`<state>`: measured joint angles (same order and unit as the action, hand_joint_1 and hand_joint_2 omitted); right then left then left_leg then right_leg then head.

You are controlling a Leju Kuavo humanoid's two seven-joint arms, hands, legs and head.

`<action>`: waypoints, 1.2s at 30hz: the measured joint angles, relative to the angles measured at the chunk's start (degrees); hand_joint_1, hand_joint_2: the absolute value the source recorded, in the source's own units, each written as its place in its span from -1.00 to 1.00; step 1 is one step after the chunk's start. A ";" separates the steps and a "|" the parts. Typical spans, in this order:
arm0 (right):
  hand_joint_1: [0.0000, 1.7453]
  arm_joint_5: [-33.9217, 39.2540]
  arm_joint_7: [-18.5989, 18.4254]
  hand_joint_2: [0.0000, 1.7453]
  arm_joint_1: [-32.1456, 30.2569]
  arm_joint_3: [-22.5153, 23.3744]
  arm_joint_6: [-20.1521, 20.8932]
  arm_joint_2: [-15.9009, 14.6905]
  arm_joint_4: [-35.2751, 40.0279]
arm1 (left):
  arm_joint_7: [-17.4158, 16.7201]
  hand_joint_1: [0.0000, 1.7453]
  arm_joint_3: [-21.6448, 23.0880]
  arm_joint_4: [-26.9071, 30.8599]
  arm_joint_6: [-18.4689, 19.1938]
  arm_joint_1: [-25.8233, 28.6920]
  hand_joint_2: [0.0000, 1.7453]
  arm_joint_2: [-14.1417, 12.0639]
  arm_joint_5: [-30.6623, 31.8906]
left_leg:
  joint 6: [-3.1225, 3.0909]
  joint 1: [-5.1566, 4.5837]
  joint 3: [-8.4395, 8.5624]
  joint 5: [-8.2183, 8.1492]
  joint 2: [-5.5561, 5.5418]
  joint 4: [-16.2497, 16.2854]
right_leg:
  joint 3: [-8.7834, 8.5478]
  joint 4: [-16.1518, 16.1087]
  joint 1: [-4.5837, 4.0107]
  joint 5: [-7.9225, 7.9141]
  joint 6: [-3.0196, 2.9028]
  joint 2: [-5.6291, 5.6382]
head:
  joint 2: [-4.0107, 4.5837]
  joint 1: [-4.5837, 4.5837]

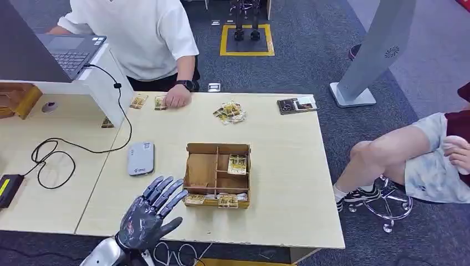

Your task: Pass the card to the sensor for recognition and then transmit it.

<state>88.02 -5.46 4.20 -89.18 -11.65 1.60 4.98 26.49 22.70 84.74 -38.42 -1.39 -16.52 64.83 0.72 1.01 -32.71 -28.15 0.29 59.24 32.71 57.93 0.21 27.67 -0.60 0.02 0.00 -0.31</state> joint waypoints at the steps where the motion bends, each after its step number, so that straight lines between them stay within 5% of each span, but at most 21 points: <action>1: -1.00 -0.02 0.00 1.00 0.00 0.00 0.00 0.00 0.00 | -1.05 -1.00 0.80 -0.35 0.00 -0.58 1.00 -0.31 0.20 | 0.00 0.00 0.00 0.00 0.00 0.00 | 0.00 0.00 0.00 0.00 0.00 -0.01 | 0.00 0.00; 10: -1.00 -0.24 -0.04 1.00 0.03 0.00 0.09 -0.02 0.00 | -8.30 -1.00 11.11 -4.81 -0.02 -6.34 1.00 -3.41 1.31 | 0.01 0.00 0.01 0.01 0.01 0.00 | -0.02 0.01 0.00 -0.01 -0.01 0.01 | 0.00 0.00; 25: -1.00 -0.13 -0.11 1.00 0.04 0.00 0.07 -0.02 0.00 | -21.05 -1.00 17.86 -9.97 0.15 -11.80 1.00 -3.22 6.43 | 0.00 0.00 0.00 0.00 0.01 0.00 | 0.00 0.00 0.00 -0.01 -0.01 0.01 | 0.00 -0.02; 36: -1.00 0.11 -0.11 1.00 0.03 0.00 0.09 -0.02 0.00 | -23.67 -1.00 20.29 -10.93 2.73 -14.10 1.00 -3.17 8.07 | 0.00 0.00 -0.01 0.00 0.01 0.00 | 0.01 0.00 0.00 -0.01 -0.01 0.02 | 0.00 0.00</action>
<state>88.13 -5.57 4.23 -89.18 -11.56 1.57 4.98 2.82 42.99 73.81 -35.69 -15.50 -19.69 72.89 0.72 1.01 -32.73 -28.15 0.30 59.24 32.72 57.93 0.21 27.66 -0.60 0.04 0.00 -0.31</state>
